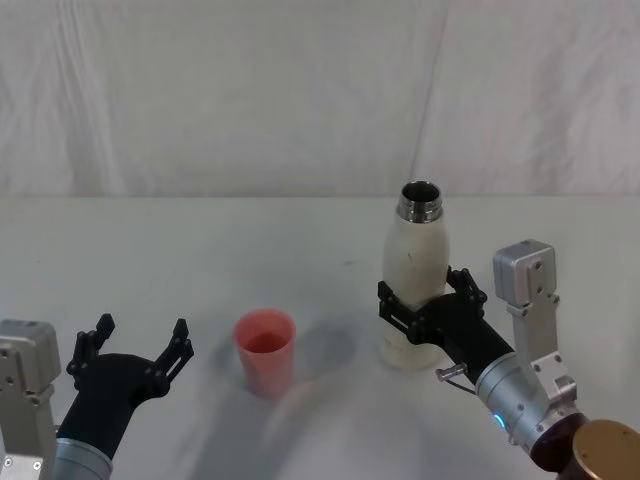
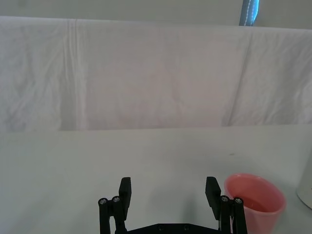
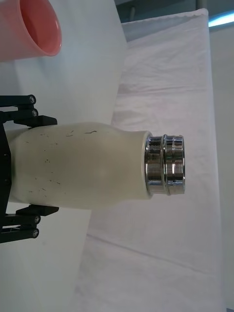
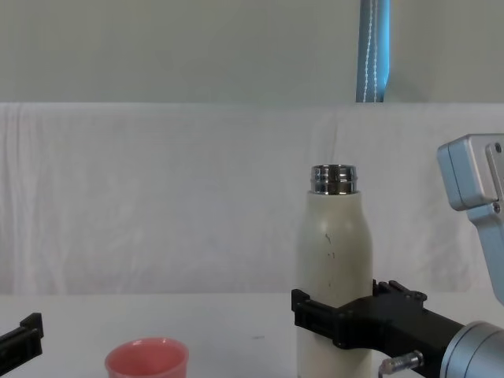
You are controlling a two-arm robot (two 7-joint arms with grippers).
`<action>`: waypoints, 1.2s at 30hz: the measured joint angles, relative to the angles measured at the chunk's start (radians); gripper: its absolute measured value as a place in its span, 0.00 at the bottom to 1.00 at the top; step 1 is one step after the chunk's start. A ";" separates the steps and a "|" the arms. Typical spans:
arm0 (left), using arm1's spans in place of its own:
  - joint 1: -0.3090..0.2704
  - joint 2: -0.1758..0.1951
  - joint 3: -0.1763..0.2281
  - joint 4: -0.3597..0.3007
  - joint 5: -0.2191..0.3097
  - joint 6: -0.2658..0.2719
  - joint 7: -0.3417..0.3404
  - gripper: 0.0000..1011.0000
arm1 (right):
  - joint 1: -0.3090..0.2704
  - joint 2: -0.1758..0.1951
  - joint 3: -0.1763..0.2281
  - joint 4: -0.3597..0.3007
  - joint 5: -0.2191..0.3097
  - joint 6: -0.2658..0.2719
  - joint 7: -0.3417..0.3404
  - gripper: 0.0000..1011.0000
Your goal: Grasp the thermos with one hand and pour water into the cup lid.
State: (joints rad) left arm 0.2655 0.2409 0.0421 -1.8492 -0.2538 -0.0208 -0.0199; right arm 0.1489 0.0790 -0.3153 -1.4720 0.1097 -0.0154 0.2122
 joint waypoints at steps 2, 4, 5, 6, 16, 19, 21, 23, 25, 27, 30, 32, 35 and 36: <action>0.000 0.000 0.000 0.000 0.000 0.000 0.000 0.99 | 0.000 0.003 -0.001 -0.001 0.000 0.000 0.000 0.94; 0.000 0.000 0.000 0.000 0.000 0.000 0.000 0.99 | 0.000 0.004 -0.001 -0.001 -0.001 -0.001 -0.001 0.94; 0.000 0.000 0.000 0.000 0.000 0.000 0.000 0.99 | 0.000 0.006 -0.002 -0.001 -0.002 -0.003 -0.001 0.94; 0.000 0.000 0.000 0.000 0.000 0.000 0.000 0.99 | 0.000 0.007 -0.002 -0.001 -0.004 -0.004 -0.002 0.94; 0.000 0.000 0.000 0.000 0.000 0.000 0.000 0.99 | 0.000 0.010 -0.004 0.012 -0.013 -0.013 -0.008 0.94; 0.000 0.000 0.000 0.000 0.000 0.000 0.000 0.99 | 0.000 0.010 -0.004 0.015 -0.015 -0.014 -0.010 0.94; 0.000 0.000 0.000 0.000 0.000 0.000 0.000 0.99 | 0.000 0.010 -0.003 0.015 -0.016 -0.015 -0.011 0.94; 0.000 0.000 0.000 0.000 0.000 0.000 0.000 0.99 | 0.000 0.009 -0.003 0.015 -0.016 -0.015 -0.012 0.94; 0.000 0.000 0.000 0.000 0.000 0.000 0.000 0.99 | 0.000 0.009 -0.003 0.015 -0.017 -0.016 -0.012 0.94; 0.000 0.000 0.000 0.000 0.000 0.000 0.000 0.99 | 0.000 0.008 -0.003 0.016 -0.018 -0.016 -0.012 0.94; 0.000 0.000 0.000 0.000 0.000 0.000 0.000 0.99 | 0.000 0.008 -0.002 0.016 -0.018 -0.016 -0.012 0.94; 0.000 0.000 0.000 0.000 0.000 0.000 0.000 0.99 | 0.000 0.008 -0.002 0.016 -0.018 -0.016 -0.012 0.94; 0.000 0.000 0.000 0.000 0.000 0.000 0.000 0.99 | 0.000 0.007 -0.002 0.016 -0.018 -0.016 -0.012 0.94; 0.000 0.000 0.000 0.000 0.000 0.000 0.000 0.99 | 0.000 0.007 -0.002 0.016 -0.019 -0.016 -0.012 0.94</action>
State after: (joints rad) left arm 0.2655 0.2409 0.0421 -1.8492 -0.2538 -0.0208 -0.0199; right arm 0.1491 0.0862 -0.3174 -1.4563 0.0911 -0.0313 0.1999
